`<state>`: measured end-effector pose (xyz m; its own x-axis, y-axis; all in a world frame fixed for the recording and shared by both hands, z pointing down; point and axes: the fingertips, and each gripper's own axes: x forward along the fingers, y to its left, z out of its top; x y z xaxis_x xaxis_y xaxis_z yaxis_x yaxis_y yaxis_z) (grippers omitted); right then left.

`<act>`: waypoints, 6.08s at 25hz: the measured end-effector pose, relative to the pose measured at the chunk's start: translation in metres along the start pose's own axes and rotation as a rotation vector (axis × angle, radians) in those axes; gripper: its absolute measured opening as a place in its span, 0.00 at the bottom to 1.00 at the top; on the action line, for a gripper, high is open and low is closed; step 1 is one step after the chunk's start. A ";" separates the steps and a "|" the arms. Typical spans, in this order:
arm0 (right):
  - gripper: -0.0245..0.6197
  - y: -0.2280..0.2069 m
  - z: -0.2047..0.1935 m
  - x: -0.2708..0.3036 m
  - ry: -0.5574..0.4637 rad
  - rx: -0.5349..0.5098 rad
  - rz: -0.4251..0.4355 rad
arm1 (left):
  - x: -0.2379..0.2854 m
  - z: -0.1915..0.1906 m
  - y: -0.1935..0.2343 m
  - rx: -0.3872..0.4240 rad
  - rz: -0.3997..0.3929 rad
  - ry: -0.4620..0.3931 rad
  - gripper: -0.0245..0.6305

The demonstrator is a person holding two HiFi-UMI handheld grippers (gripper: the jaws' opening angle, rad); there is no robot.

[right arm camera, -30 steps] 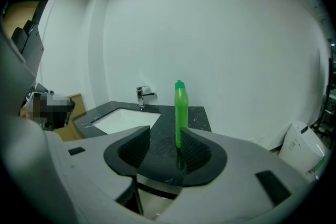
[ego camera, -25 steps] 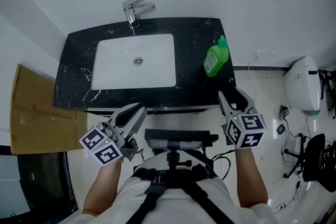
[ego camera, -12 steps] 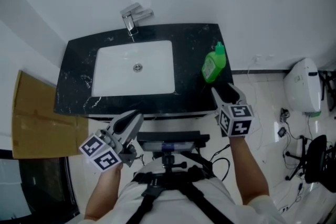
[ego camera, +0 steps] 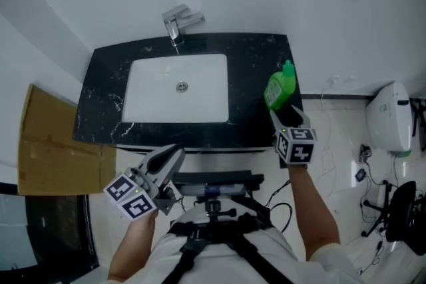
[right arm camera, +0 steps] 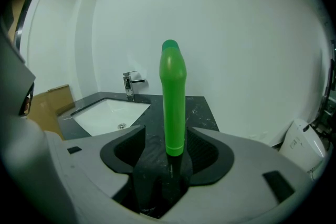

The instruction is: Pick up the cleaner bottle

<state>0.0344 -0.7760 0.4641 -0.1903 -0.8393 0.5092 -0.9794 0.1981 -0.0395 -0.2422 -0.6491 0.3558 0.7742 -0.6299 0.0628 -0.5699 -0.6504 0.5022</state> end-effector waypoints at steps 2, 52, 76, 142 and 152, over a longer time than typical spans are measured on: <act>0.42 0.000 0.001 0.006 -0.002 0.000 0.002 | 0.000 0.000 0.002 -0.003 0.003 0.000 0.12; 0.43 -0.018 0.005 0.101 -0.208 0.040 0.010 | -0.001 0.001 0.006 0.025 0.093 0.118 0.12; 0.43 -0.011 0.011 0.105 -0.221 0.035 0.064 | 0.008 -0.007 0.001 0.006 0.071 0.147 0.11; 0.37 -0.016 0.016 0.112 -0.225 0.044 0.026 | -0.002 -0.025 -0.015 -0.012 0.069 0.172 0.12; 0.36 -0.018 0.017 0.111 -0.241 0.056 0.015 | -0.006 -0.025 -0.016 -0.011 0.075 0.174 0.12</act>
<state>0.0300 -0.8815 0.5073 -0.2091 -0.9343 0.2887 -0.9772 0.1889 -0.0966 -0.2310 -0.6242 0.3694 0.7662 -0.5927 0.2483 -0.6254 -0.5990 0.5000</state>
